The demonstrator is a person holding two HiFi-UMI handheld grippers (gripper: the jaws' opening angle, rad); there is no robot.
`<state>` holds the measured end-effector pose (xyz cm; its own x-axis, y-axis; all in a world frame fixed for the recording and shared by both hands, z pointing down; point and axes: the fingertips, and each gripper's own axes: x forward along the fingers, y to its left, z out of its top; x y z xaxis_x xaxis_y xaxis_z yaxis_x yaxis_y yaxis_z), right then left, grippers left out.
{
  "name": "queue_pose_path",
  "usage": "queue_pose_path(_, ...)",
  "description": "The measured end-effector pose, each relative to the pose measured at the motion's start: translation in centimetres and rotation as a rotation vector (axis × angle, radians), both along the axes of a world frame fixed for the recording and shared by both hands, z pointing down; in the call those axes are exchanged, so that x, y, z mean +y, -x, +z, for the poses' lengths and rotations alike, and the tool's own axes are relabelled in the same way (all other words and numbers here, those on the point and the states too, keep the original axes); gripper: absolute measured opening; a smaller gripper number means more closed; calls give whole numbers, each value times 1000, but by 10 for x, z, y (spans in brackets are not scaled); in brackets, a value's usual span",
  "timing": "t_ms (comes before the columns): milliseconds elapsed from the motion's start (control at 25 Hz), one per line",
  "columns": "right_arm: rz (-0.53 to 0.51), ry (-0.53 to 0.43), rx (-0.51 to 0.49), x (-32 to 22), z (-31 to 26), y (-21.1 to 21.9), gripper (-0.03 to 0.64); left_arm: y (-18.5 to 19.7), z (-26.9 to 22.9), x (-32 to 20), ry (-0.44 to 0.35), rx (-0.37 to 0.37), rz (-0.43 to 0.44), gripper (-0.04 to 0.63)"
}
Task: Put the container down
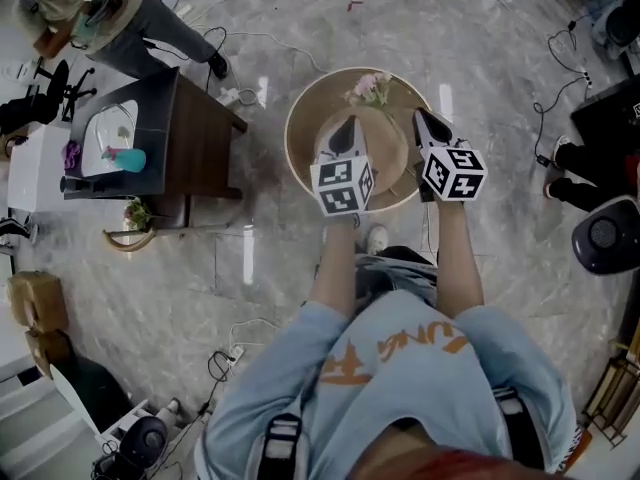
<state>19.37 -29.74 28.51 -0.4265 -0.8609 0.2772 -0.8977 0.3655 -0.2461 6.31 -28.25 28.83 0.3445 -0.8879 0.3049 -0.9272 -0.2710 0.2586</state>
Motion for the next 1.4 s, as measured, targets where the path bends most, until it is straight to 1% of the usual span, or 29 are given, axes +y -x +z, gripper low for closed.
queue_pose_path(160, -10, -96, 44, -9, -51, -6, 11, -10, -56, -13, -105, -41, 23, 25)
queue_pose_path(320, -26, -186, 80, -16, -92, -7, 11, -13, -95, -24, -187, -68, 32, 25)
queue_pose_path(520, -24, -323, 125, -16, -138, -8, 11, -15, -128, -28, -263, -102, 29, 25)
queue_pose_path(600, -15, -390, 160, -13, -152, -8, 11, -17, -135, -26, -286, -114, 29, 25)
queue_pose_path(680, -7, -433, 175, -10, -161, -8, 11, -18, -138, -26, -300, -124, 30, 25)
queue_pose_path(800, -1, -454, 161, -9, -167, -8, 11, -15, -143, -29, -313, -125, 22, 25)
queue_pose_path(960, 1, -453, 159, -10, -168, -8, 11, -8, -146, -33, -325, -126, 8, 25)
queue_pose_path(1160, -6, -435, 159, -15, -167, -7, 11, 4, -158, -39, -361, -132, -65, 25)
queue_pose_path(1280, 4, -427, 146, -16, -165, -10, 11, 4, -159, -39, -364, -142, -57, 25)
queue_pose_path(1400, 1, -410, 142, -12, -157, -6, 11, 8, -151, -35, -348, -146, -55, 25)
